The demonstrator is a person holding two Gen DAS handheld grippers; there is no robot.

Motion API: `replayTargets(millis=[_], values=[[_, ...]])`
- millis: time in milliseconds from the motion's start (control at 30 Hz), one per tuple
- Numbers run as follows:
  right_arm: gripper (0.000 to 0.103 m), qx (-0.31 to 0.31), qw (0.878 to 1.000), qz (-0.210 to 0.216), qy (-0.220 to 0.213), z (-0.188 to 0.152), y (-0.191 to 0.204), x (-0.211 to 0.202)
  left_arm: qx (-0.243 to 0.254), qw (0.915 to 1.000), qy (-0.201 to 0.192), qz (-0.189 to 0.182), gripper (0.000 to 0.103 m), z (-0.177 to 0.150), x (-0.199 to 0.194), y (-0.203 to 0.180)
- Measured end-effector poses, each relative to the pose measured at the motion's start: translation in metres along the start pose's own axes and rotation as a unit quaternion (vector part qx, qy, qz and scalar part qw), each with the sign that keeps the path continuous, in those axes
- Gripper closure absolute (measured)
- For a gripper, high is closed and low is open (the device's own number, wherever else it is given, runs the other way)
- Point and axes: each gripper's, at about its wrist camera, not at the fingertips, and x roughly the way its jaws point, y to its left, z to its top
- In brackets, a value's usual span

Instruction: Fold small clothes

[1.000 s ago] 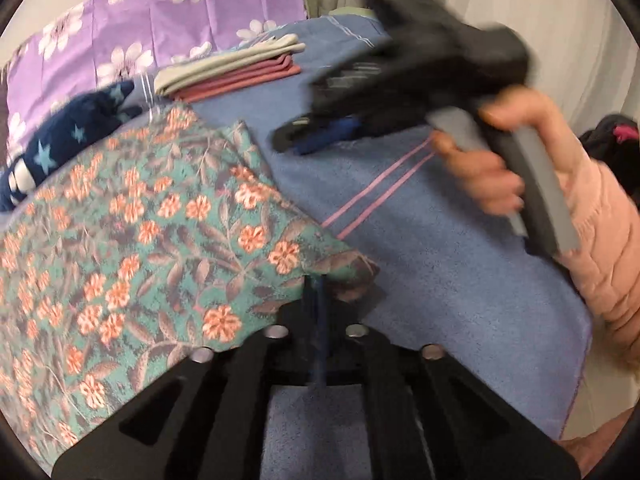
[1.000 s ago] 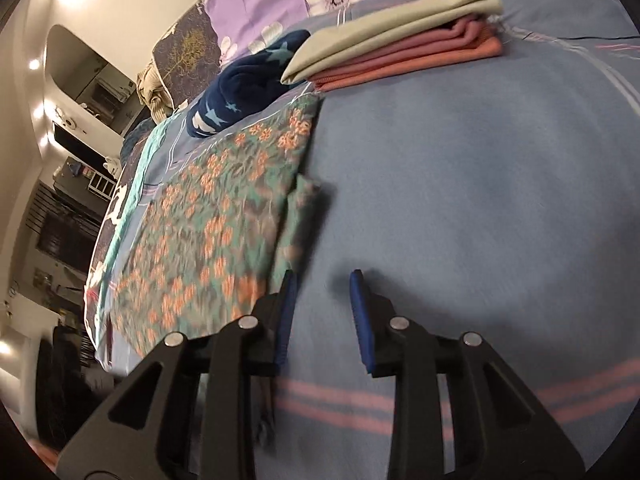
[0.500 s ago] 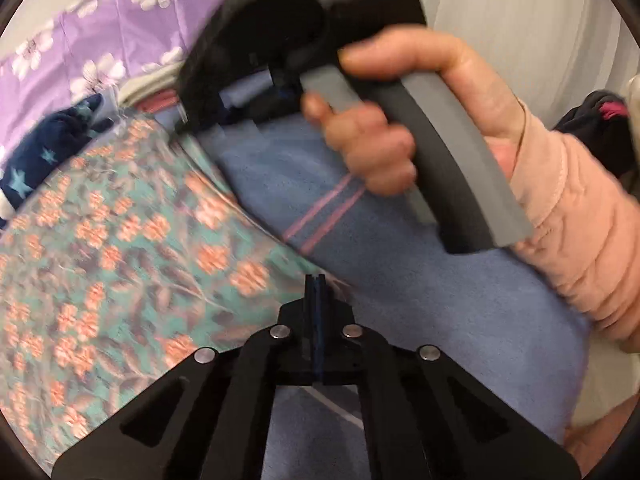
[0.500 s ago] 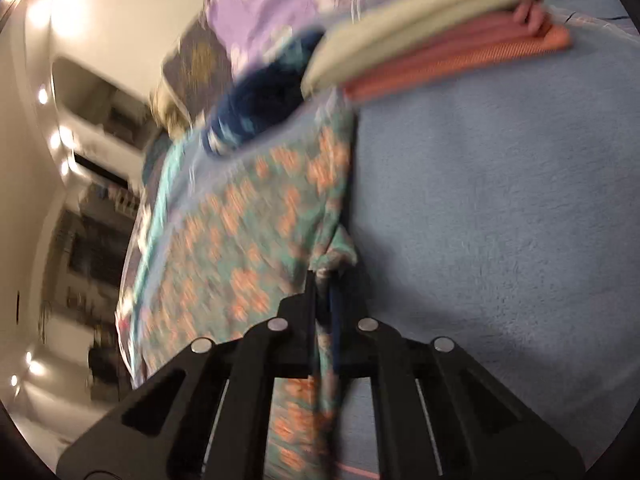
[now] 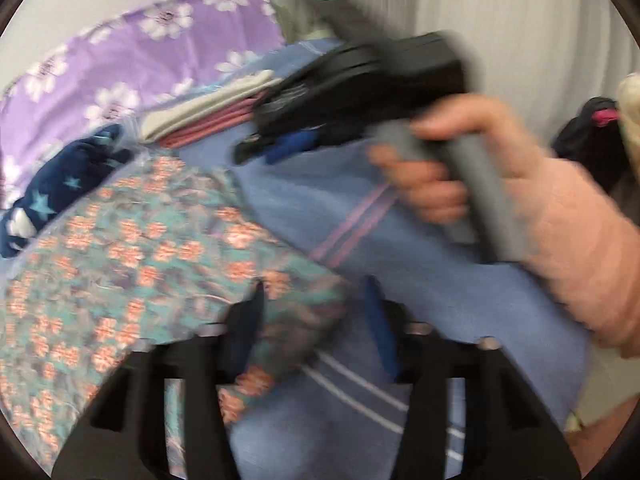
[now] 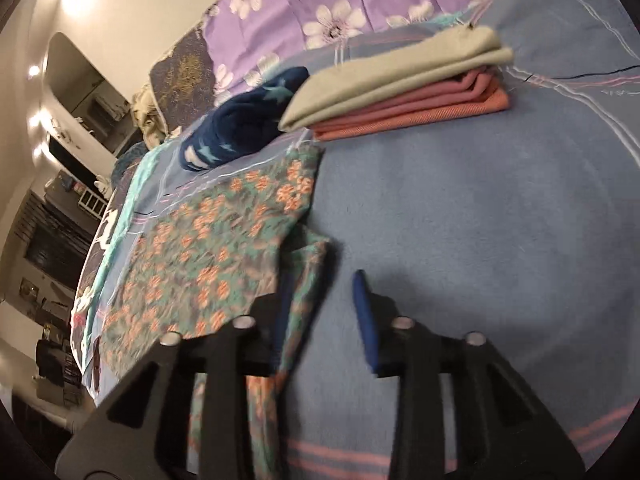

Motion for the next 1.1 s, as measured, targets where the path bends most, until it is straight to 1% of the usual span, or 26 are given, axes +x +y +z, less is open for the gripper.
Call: replayTargets(millis=[33, 67, 100, 133, 167, 200, 233, 300, 367, 433, 500, 533, 567, 600, 633, 700, 767, 800, 833, 867, 900, 933, 1000, 1033, 1067, 1100], values=[[0.067, 0.001, 1.0, 0.004, 0.001, -0.005, 0.0, -0.003, 0.004, 0.9999, 0.013, -0.008, 0.052, -0.001, 0.01, 0.0], [0.065, 0.002, 1.0, 0.005, 0.003, -0.011, 0.0, -0.007, 0.003, 0.9992, 0.033, -0.02, 0.069, -0.007, 0.024, -0.002], [0.064, 0.0, 1.0, 0.001, 0.007, -0.019, 0.0, -0.01, 0.002, 0.9991, 0.04, -0.015, 0.069, -0.01, 0.029, -0.005], [0.064, -0.002, 1.0, -0.001, 0.011, -0.022, 0.0, -0.011, 0.002, 0.9993, 0.035, -0.013, 0.071, -0.011, 0.029, -0.007], [0.064, -0.005, 1.0, -0.001, 0.014, -0.027, 0.001, -0.012, -0.003, 0.9992, 0.035, -0.019, 0.081, -0.009, 0.024, -0.006], [0.064, -0.009, 1.0, 0.001, 0.019, -0.037, 0.002, -0.015, -0.011, 0.9986, 0.034, -0.04, 0.097, -0.01, 0.019, -0.006], [0.064, -0.01, 1.0, 0.002, 0.023, -0.042, 0.006, -0.012, -0.023, 0.9962, 0.041, -0.073, 0.102, -0.01, 0.018, 0.001], [0.064, -0.012, 0.999, 0.0, 0.036, -0.057, 0.011, -0.01, -0.018, 0.9946, 0.056, -0.085, 0.103, -0.024, 0.015, -0.001], [0.064, -0.025, 0.999, -0.011, 0.041, -0.07, 0.017, -0.009, -0.004, 0.9966, 0.046, -0.069, 0.103, -0.033, 0.008, -0.007], [0.064, -0.047, 0.998, -0.034, 0.035, -0.082, 0.027, -0.012, -0.012, 0.9965, 0.041, -0.073, 0.103, -0.036, -0.004, -0.007], [0.063, -0.061, 0.996, -0.052, 0.03, -0.088, 0.033, -0.017, -0.024, 0.9972, 0.021, -0.067, 0.092, -0.043, -0.029, -0.005], [0.063, -0.067, 0.996, -0.061, 0.026, -0.09, 0.036, -0.02, -0.029, 0.998, 0.009, -0.056, 0.081, -0.047, -0.042, 0.003], [0.063, -0.079, 0.994, -0.075, 0.02, -0.093, 0.043, -0.025, -0.038, 0.9984, -0.002, -0.042, 0.076, -0.05, -0.056, 0.007], [0.063, -0.089, 0.992, -0.085, 0.013, -0.093, 0.05, -0.028, -0.047, 0.9984, -0.01, -0.032, 0.076, -0.054, -0.066, 0.012], [0.063, -0.1, 0.991, -0.094, 0.006, -0.094, 0.056, -0.031, -0.069, 0.9974, -0.02, -0.011, 0.076, -0.065, -0.083, 0.027], [0.062, -0.126, 0.986, -0.105, -0.01, -0.095, 0.071, -0.04, -0.112, 0.9928, -0.034, 0.026, 0.076, -0.083, -0.107, 0.052], [0.06, -0.152, 0.983, -0.098, -0.016, -0.095, 0.092, -0.041, -0.183, 0.9781, -0.05, 0.087, 0.076, -0.114, -0.14, 0.095], [0.06, -0.169, 0.981, -0.09, -0.015, -0.095, 0.106, -0.038, -0.206, 0.9711, -0.055, 0.107, 0.076, -0.131, -0.158, 0.104], [0.059, -0.179, 0.98, -0.087, -0.014, -0.094, 0.115, -0.035, -0.234, 0.9616, -0.061, 0.129, 0.076, -0.147, -0.173, 0.119], [0.057, -0.195, 0.977, -0.081, -0.01, -0.095, 0.131, -0.028, -0.269, 0.948, -0.067, 0.156, 0.079, -0.169, -0.191, 0.136], [0.057, -0.204, 0.976, -0.077, -0.006, -0.096, 0.141, -0.023, -0.296, 0.9365, -0.069, 0.174, 0.083, -0.184, -0.202, 0.151], [0.056, -0.217, 0.974, -0.07, 0.0, -0.099, 0.155, -0.016, -0.324, 0.9235, -0.072, 0.192, 0.088, -0.206, -0.217, 0.165], [0.056, -0.242, 0.969, -0.056, 0.008, -0.107, 0.183, -0.003, -0.35, 0.9105, -0.074, 0.207, 0.089, -0.229, -0.234, 0.186], [0.056, -0.254, 0.966, -0.05, 0.012, -0.111, 0.197, 0.004, -0.359, 0.9058, -0.073, 0.212, 0.089, -0.236, -0.236, 0.195], [0.056, -0.268, 0.962, -0.043, 0.016, -0.116, 0.212, 0.01, -0.367, 0.9028, -0.072, 0.212, 0.089, -0.249, -0.242, 0.2], [0.056, -0.289, 0.957, -0.034, 0.022, -0.125, 0.231, 0.019, -0.372, 0.9019, -0.071, 0.207, 0.089, -0.258, -0.245, 0.205]])
